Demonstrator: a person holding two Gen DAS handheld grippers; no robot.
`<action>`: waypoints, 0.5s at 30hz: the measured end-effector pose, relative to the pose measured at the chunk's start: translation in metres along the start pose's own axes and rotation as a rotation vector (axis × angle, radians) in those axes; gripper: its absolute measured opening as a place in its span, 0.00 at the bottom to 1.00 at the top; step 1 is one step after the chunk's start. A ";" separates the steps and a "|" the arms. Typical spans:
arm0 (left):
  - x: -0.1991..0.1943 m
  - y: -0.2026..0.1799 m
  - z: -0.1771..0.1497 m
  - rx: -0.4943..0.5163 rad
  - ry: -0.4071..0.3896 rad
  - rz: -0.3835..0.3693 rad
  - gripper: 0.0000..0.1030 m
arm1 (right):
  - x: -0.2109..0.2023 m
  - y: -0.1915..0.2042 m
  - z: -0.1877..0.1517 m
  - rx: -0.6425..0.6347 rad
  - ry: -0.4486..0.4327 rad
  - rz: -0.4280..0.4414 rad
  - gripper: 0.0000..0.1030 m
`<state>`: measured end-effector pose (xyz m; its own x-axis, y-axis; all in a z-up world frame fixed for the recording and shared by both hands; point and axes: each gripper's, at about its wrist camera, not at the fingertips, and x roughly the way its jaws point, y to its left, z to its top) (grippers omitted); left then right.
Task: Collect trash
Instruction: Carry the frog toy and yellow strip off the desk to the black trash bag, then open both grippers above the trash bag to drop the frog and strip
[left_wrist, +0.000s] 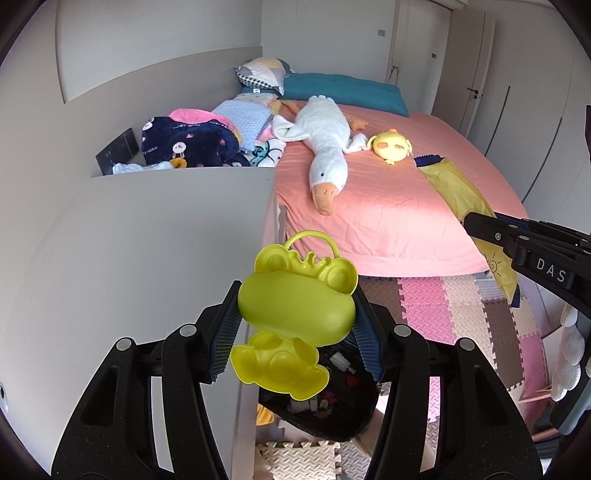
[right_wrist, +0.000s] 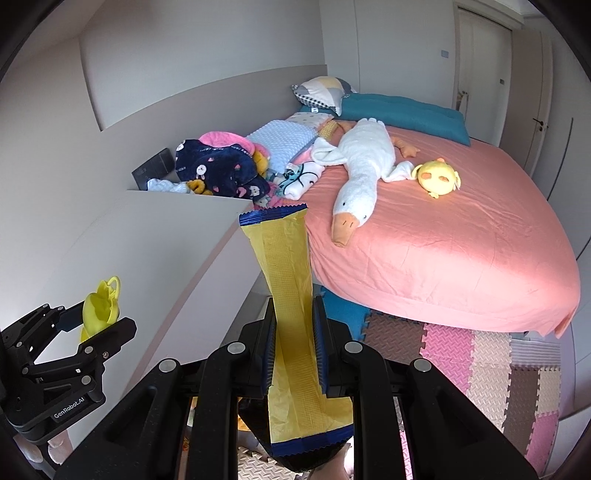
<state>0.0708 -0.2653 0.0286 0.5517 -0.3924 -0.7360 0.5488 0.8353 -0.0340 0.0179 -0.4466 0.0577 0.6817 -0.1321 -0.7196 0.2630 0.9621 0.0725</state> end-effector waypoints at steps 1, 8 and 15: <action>0.001 -0.003 0.000 0.005 0.002 -0.004 0.53 | -0.001 -0.002 -0.001 0.007 -0.003 -0.007 0.19; 0.004 -0.022 -0.002 0.045 0.005 -0.027 0.53 | -0.004 -0.018 -0.007 0.044 -0.009 -0.031 0.19; 0.011 -0.036 -0.005 0.071 0.023 -0.040 0.53 | -0.003 -0.028 -0.009 0.066 -0.003 -0.039 0.19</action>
<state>0.0545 -0.2978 0.0183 0.5141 -0.4149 -0.7507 0.6138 0.7893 -0.0159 0.0022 -0.4712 0.0510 0.6722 -0.1703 -0.7206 0.3337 0.9384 0.0895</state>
